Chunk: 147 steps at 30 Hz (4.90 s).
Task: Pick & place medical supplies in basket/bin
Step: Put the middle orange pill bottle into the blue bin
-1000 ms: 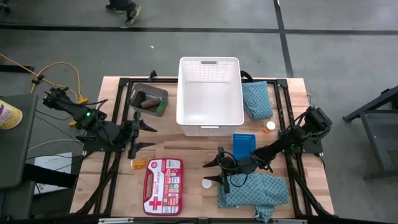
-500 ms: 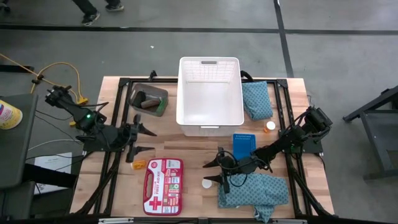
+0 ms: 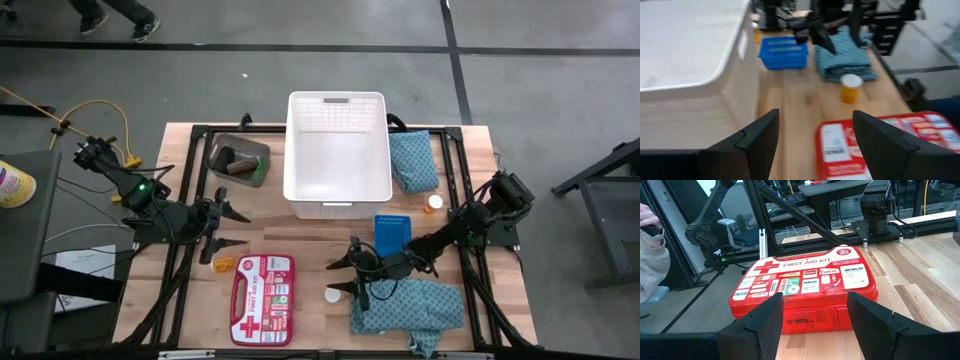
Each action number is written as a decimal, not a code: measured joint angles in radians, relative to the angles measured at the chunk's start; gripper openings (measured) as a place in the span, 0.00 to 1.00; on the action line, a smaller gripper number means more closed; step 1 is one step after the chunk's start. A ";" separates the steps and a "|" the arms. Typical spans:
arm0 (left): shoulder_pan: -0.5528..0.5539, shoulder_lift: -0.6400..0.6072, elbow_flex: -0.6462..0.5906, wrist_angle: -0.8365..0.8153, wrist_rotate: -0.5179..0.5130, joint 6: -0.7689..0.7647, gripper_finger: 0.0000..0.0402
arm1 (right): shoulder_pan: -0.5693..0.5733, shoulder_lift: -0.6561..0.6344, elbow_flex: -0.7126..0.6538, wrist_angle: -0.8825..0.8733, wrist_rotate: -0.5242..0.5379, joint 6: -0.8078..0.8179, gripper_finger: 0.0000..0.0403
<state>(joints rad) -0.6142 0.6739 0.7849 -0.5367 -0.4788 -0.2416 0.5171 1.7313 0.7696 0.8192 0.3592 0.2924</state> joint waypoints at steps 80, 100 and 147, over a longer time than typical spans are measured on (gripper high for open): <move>-0.313 -0.664 -0.305 0.005 -0.856 0.082 0.60 | -0.003 0.000 0.000 0.000 0.005 -0.026 0.51; -0.313 -0.664 -0.304 0.007 -0.845 0.117 0.60 | -0.003 0.000 0.000 0.000 0.004 -0.022 0.51; -0.313 -0.664 -0.304 0.007 -0.846 0.114 0.60 | 0.100 0.000 0.000 -0.277 -0.133 -0.077 0.76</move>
<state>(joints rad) -0.9276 0.0101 0.4805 -0.5299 -1.3247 -0.1276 0.6173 1.7313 0.7692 0.5426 0.2261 0.2149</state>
